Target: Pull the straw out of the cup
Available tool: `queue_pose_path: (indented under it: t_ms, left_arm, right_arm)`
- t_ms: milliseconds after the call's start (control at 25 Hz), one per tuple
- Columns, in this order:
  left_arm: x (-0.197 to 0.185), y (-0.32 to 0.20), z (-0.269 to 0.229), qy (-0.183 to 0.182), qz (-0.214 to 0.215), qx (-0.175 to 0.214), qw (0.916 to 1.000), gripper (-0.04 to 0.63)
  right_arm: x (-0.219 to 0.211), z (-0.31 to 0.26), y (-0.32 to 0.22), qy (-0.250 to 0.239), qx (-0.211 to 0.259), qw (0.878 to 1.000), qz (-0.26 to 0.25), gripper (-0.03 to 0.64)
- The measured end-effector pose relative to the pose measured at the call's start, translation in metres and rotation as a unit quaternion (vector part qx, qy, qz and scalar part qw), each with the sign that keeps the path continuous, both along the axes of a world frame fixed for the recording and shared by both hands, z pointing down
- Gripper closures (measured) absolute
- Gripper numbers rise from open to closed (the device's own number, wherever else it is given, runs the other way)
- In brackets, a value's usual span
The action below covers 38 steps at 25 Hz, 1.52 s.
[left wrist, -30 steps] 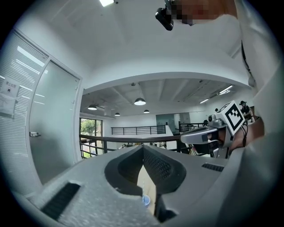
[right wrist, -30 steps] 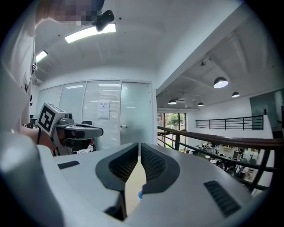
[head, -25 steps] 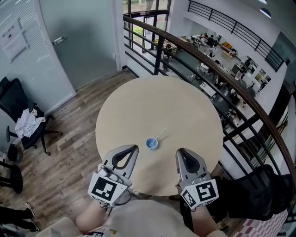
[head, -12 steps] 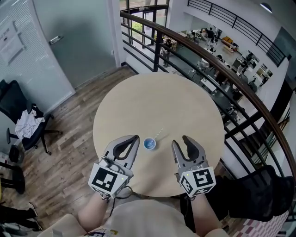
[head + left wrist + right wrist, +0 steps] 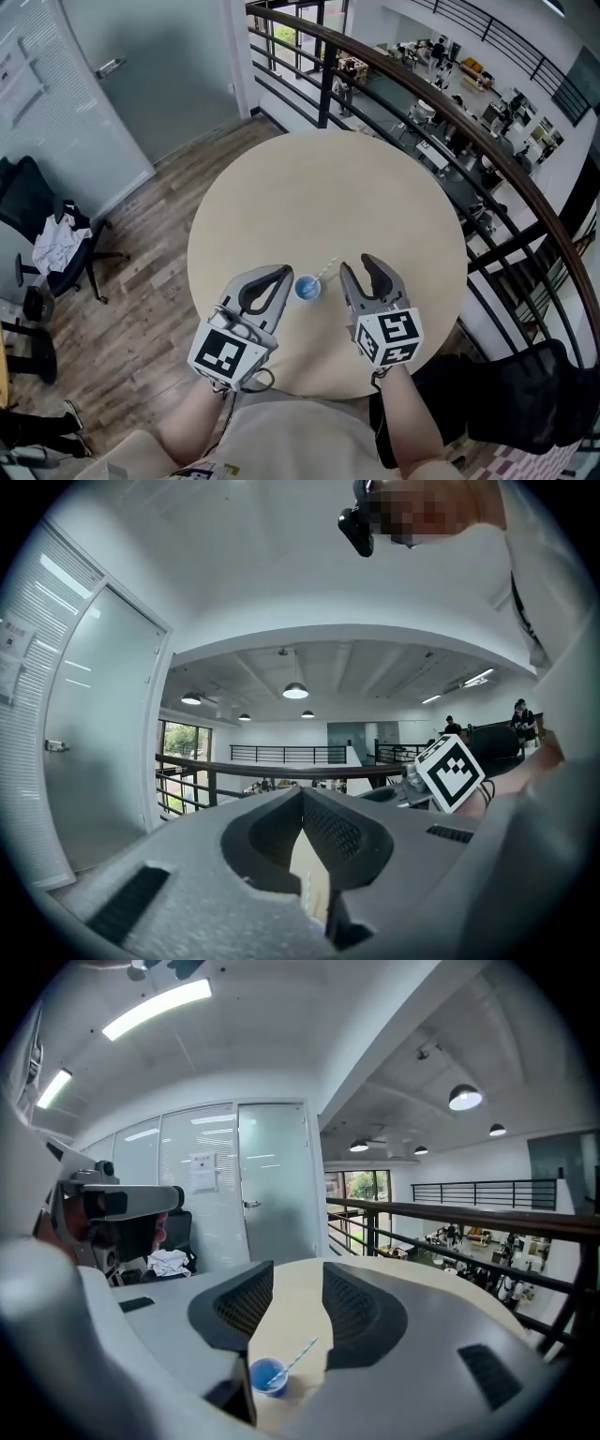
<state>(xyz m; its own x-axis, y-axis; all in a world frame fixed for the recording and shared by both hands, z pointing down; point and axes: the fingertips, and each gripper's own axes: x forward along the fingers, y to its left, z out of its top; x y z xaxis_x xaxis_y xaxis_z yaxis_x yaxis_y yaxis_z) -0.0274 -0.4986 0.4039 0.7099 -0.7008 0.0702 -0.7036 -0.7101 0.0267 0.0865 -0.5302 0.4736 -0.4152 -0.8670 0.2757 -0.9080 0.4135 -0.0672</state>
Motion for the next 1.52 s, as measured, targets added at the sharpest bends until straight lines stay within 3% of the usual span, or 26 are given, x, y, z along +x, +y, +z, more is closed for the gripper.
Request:
queue_pose_path:
  t_ms: [360, 560, 760, 1040, 1520]
  left_arm:
    - [0.016, -0.020, 0.079, -0.043, 0.017, -0.026, 0.9986, 0.581]
    - [0.031, -0.024, 0.121, -0.085, 0.017, -0.040, 0.9954, 0.581]
    - [0.026, -0.031, 0.157, -0.081, 0.014, -0.071, 0.9940, 0.581]
    - [0.022, -0.034, 0.185, -0.089, 0.016, -0.107, 0.9901, 0.581]
    - [0.017, -0.028, 0.204, -0.096, 0.002, -0.119, 0.9882, 0.581]
  right_arm:
    - [0.003, 0.094, -0.025, -0.024, -0.083, 0.996, 0.002, 0.463]
    - [0.007, 0.139, -0.034, -0.054, -0.126, 0.991, 0.002, 0.469]
    - [-0.001, 0.177, -0.042, -0.050, -0.154, 0.987, 0.001, 0.481]
    - [-0.004, 0.192, -0.046, -0.068, -0.166, 0.984, 0.000, 0.546]
    - [-0.018, 0.206, -0.046, -0.088, -0.173, 0.981, -0.026, 0.557]
